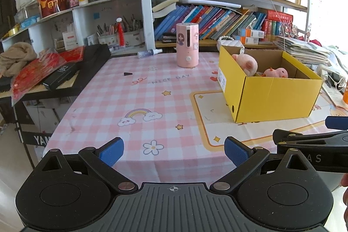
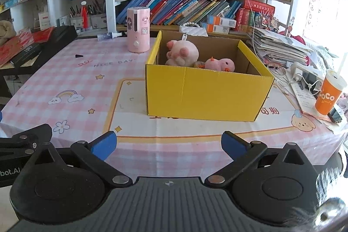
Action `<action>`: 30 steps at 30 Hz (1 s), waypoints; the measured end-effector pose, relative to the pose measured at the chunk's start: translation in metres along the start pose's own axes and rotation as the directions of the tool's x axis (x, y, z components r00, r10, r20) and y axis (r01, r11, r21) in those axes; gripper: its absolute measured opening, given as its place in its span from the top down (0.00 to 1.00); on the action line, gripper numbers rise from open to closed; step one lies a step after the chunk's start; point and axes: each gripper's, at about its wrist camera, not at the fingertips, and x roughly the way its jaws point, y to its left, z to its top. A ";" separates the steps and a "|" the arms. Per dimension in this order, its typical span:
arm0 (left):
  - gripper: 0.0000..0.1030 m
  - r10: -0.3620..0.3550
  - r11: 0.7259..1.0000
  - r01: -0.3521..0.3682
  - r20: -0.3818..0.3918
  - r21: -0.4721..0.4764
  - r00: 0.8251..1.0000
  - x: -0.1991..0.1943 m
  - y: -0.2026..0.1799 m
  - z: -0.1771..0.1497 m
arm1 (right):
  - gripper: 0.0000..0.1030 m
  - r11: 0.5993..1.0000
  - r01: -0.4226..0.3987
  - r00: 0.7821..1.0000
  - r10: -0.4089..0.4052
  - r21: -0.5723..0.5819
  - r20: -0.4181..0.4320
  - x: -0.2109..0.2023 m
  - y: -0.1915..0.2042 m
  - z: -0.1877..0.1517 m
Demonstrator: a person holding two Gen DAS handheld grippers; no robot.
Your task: Organize objects
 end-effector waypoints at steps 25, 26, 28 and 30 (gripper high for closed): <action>0.03 0.046 0.999 -0.046 -0.030 -0.015 0.998 0.009 -0.009 0.002 | 0.00 0.993 0.104 0.994 -0.103 0.053 -0.030 0.007 0.000 -0.002; 0.03 0.045 0.999 -0.046 -0.031 -0.014 0.998 0.009 -0.009 0.002 | 0.00 0.993 0.105 0.994 -0.104 0.054 -0.030 0.007 0.000 -0.002; 0.03 0.046 0.999 -0.046 -0.031 -0.015 0.998 0.009 -0.009 0.002 | 0.00 0.993 0.108 0.994 -0.106 0.055 -0.032 0.008 0.000 -0.002; 0.03 0.047 0.999 -0.047 -0.034 -0.017 0.998 0.010 -0.009 0.002 | 0.00 0.992 0.109 0.994 -0.108 0.056 -0.034 0.008 0.000 -0.002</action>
